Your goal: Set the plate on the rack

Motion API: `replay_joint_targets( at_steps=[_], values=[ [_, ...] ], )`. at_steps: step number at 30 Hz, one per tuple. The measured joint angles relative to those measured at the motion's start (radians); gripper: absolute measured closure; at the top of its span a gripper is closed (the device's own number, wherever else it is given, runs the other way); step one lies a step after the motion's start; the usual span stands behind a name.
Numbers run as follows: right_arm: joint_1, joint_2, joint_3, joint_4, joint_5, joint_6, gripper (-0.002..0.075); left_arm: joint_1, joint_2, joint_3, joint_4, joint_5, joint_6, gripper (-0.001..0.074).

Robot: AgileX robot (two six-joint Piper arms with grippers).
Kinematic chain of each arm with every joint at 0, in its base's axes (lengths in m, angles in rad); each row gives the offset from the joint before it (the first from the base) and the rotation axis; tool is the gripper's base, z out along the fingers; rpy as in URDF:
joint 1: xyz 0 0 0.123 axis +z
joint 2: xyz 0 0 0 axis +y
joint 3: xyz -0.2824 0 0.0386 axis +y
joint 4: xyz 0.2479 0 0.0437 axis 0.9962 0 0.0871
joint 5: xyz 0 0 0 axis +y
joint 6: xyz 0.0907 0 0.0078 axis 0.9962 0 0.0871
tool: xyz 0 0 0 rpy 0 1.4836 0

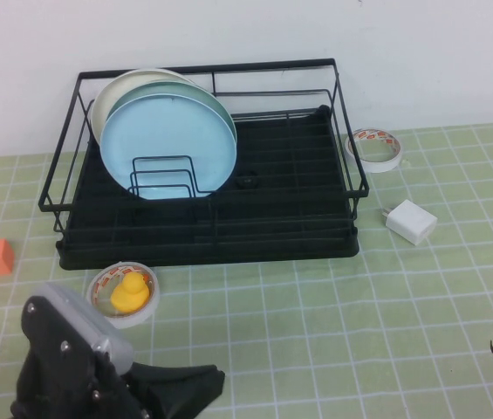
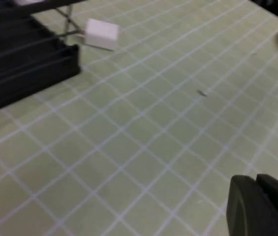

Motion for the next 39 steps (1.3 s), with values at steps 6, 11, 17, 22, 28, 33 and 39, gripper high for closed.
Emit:
replay_joint_targets(
  at_steps=[6, 11, 17, 22, 28, 33, 39],
  values=[
    [0.0, -0.004, 0.006, 0.052, -0.025, 0.004, 0.0728, 0.0, 0.0, 0.0, -0.002, -0.047, 0.018, 0.0735],
    [0.0, -0.004, 0.006, 0.058, -0.027, 0.004, 0.0728, 0.0, 0.0, 0.0, -0.004, -0.049, 0.02, 0.0736],
    [0.0, -0.004, 0.006, 0.06, -0.029, 0.004, 0.0728, 0.0, -0.053, 0.0, -0.004, -0.049, 0.02, 0.0736],
    [0.0, -0.004, 0.006, 0.06, -0.029, 0.004, 0.0728, 0.014, -0.149, 0.0, -0.004, -0.06, 0.044, 0.0736],
    [0.0, -0.004, 0.006, 0.06, -0.029, 0.005, 0.0728, 0.161, -0.279, 0.0, -0.006, -0.148, 0.112, 0.0736],
    [0.0, -0.004, 0.006, 0.06, -0.029, 0.008, 0.0728, 0.328, -0.36, 0.0, -0.008, -0.157, 0.156, 0.0736],
    [0.0, -0.004, 0.006, 0.06, -0.029, 0.008, 0.0728, 0.537, -0.435, 0.0, -0.008, -0.124, 0.232, 0.0736]
  ],
)
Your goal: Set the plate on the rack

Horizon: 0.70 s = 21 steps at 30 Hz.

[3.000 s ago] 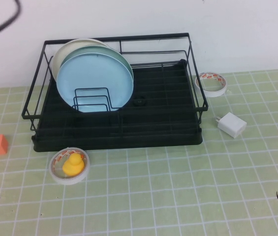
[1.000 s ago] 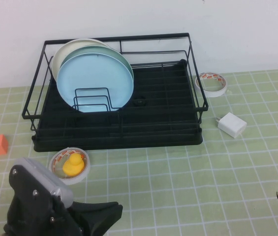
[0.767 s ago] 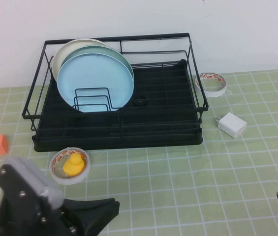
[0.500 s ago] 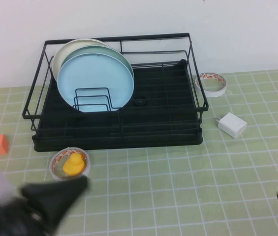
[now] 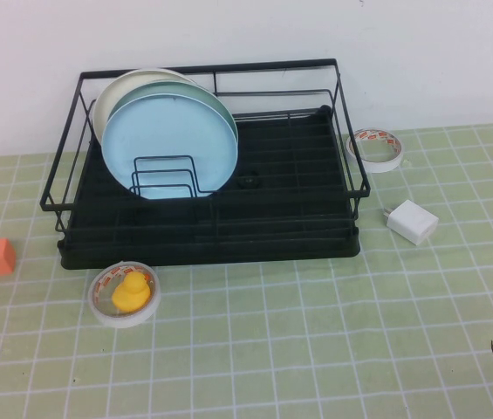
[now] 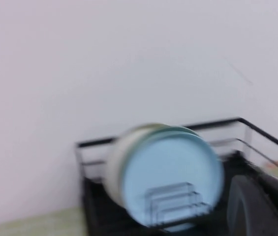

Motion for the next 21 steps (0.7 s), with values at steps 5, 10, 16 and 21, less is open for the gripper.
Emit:
replay_joint_targets(
  at_steps=[5, 10, 16, 21],
  values=[
    [0.0, 0.0, 0.0, 0.0, 0.0, 0.0, 0.0728, 0.149, -0.068, 0.0, 0.0, 0.033, 0.054, 0.0736],
    [0.0, 0.0, 0.0, 0.0, -0.001, 0.0, 0.0728, 0.263, -0.149, 0.0, 0.0, 0.037, 0.056, 0.0736],
    [0.0, 0.0, 0.0, 0.0, -0.001, 0.0, 0.0728, 0.33, -0.286, 0.037, 0.0, 0.022, 0.071, 0.0736],
    [0.0, 0.0, 0.0, 0.0, -0.001, 0.0, 0.0728, 0.332, -0.411, 0.143, -0.018, -0.009, 0.072, 0.0735]
  ],
)
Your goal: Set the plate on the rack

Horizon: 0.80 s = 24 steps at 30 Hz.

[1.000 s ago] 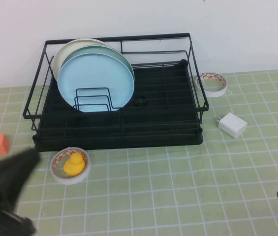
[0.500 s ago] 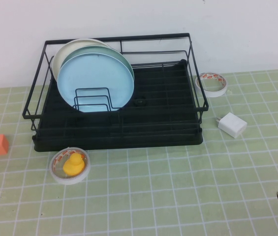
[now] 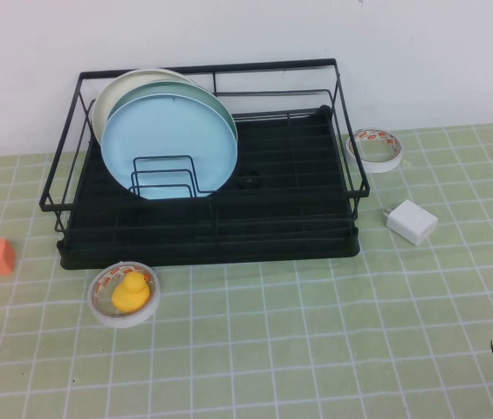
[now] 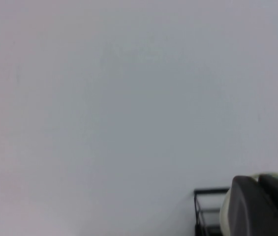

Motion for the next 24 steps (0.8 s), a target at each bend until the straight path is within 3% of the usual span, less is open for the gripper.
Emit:
replay_joint_targets(
  at_steps=[9, 24],
  values=[
    [0.0, 0.0, 0.002, 0.002, -0.002, 0.0, 0.0728, 0.0, -0.029, 0.162, -0.008, -0.047, -0.082, 0.0735],
    [0.0, 0.0, 0.002, 0.002, -0.002, 0.0, 0.0728, 0.0, -0.03, 0.175, -0.013, -0.074, -0.18, 0.0735]
  ],
)
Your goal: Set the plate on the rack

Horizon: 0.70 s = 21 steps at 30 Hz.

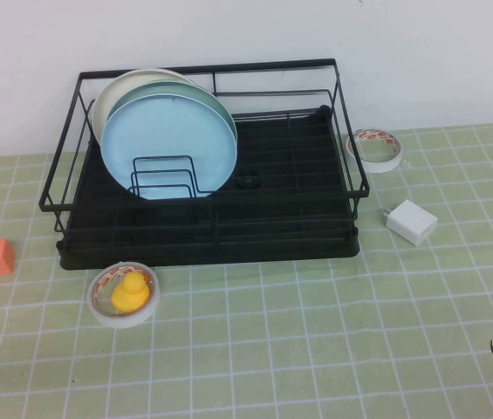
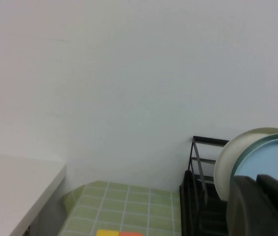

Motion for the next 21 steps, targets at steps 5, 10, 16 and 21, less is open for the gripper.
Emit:
replay_joint_targets(
  at_steps=[5, 10, 16, 21],
  values=[
    [0.0, 0.0, 0.0, 0.0, 0.0, 0.0, 0.0728, 0.024, 0.0, 0.0, 0.432, 0.023, -0.461, 0.0735],
    [0.0, 0.0, 0.0, 0.0, 0.0, 0.0, 0.0728, 0.072, 0.0, 0.0, 1.081, 0.099, -1.058, 0.0735],
    [0.0, 0.0, 0.0, 0.0, 0.0, 0.0, 0.0728, 0.088, 0.0, 0.008, 1.63, 0.357, -1.687, 0.0735],
    [0.0, 0.0, 0.0, 0.0, 0.0, 0.0, 0.0728, 0.088, 0.0, 0.076, 1.68, 0.402, -1.747, 0.0735]
  ],
)
